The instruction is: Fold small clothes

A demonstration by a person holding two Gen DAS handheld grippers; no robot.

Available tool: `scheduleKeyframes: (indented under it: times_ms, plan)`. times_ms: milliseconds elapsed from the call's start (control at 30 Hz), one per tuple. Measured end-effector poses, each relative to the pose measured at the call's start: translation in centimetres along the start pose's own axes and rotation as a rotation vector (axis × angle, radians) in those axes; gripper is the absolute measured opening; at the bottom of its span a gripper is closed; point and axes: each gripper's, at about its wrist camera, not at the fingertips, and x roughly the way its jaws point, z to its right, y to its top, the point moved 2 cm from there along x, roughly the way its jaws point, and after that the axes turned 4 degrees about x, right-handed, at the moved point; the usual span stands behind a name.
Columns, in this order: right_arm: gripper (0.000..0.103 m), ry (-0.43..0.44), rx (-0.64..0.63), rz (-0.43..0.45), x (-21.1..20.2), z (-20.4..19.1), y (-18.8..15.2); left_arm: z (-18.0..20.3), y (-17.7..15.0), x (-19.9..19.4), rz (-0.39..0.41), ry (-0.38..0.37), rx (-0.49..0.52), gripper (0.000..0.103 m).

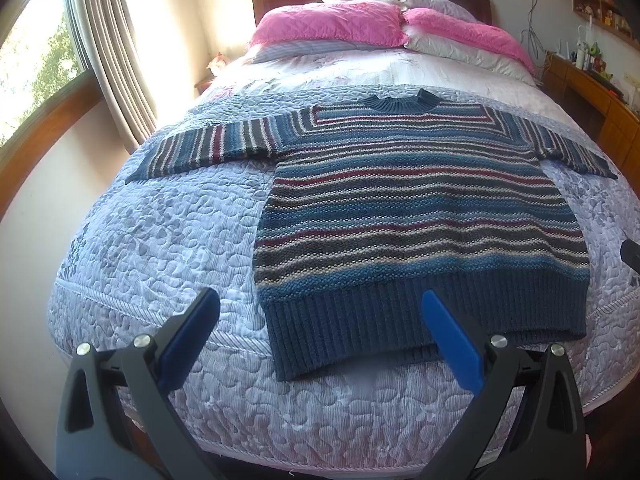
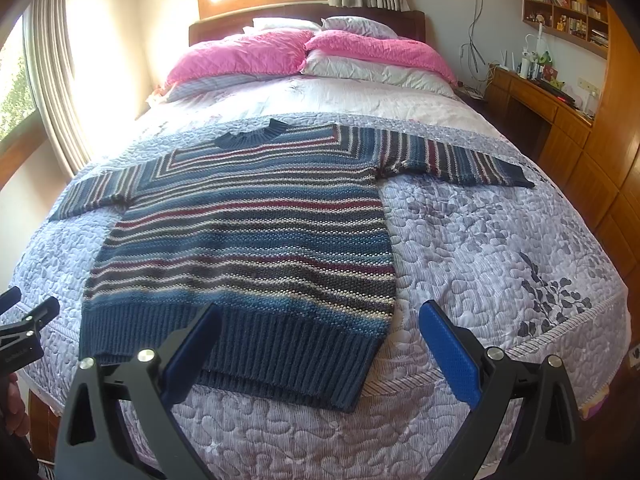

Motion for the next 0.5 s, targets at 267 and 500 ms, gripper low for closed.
scheduleKeyframes:
  times_ms: [267, 500]
  plan:
    - [0.099, 0.004, 0.000, -0.013, 1.2, 0.7, 0.5, 0.5, 0.6, 1.1, -0.013, 0.001, 0.009, 0.100]
    - [0.099, 0.018, 0.009, 0.005, 2.7, 2.3, 2.4, 3.3, 3.5, 3.0, -0.016, -0.007, 0.036, 0.100]
